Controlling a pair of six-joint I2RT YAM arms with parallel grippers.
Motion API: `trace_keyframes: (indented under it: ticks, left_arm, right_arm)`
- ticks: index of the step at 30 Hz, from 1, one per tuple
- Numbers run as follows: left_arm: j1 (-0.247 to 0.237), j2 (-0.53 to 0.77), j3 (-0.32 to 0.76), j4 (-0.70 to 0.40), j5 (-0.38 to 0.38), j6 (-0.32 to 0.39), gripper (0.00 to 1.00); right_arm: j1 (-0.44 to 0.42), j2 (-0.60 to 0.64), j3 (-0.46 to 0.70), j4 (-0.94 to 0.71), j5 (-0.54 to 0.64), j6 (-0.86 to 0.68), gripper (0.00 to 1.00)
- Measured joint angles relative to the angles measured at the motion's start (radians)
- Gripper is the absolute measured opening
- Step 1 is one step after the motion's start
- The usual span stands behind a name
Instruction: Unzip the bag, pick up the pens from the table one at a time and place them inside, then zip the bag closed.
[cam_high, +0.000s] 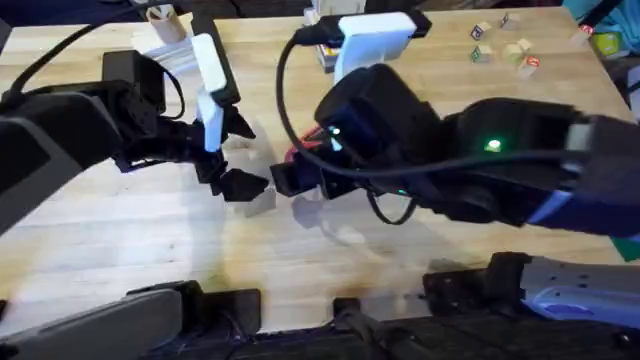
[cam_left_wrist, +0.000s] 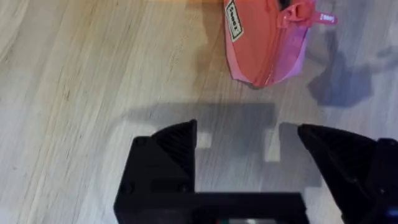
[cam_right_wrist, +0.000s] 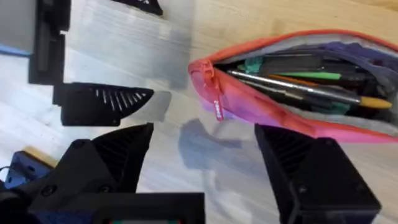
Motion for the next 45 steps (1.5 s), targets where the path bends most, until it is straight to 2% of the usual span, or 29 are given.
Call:
trace_keyframes:
  ticks: [13, 17, 23, 26, 42, 45]
  left_arm:
    - [0.0, 0.0, 0.0, 0.0, 0.0, 0.0, 0.994]
    - [0.0, 0.0, 0.0, 0.0, 0.0, 0.0, 0.994]
    - [0.0, 0.0, 0.0, 0.0, 0.0, 0.0, 0.993]
    - [0.0, 0.0, 0.0, 0.0, 0.0, 0.0, 0.993]
    - [0.0, 0.0, 0.0, 0.002, 0.0, 0.0, 0.994]
    - [0.0, 0.0, 0.0, 0.003, 0.0, 0.0, 0.992]
  right_arm:
    - [-0.017, 0.081, -0.002, 0.101, 0.019, 0.0, 0.95]
    - [-0.024, 0.117, -0.002, 0.136, 0.023, 0.0, 0.853]
    - [-0.031, 0.151, -0.003, 0.169, 0.026, 0.002, 0.587]
    - [-0.04, 0.159, -0.003, 0.18, 0.027, 0.003, 0.488]
    - [-0.065, 0.198, -0.003, 0.213, 0.038, 0.003, 0.247]
    - [-0.069, 0.198, -0.003, 0.217, 0.038, 0.003, 0.162]
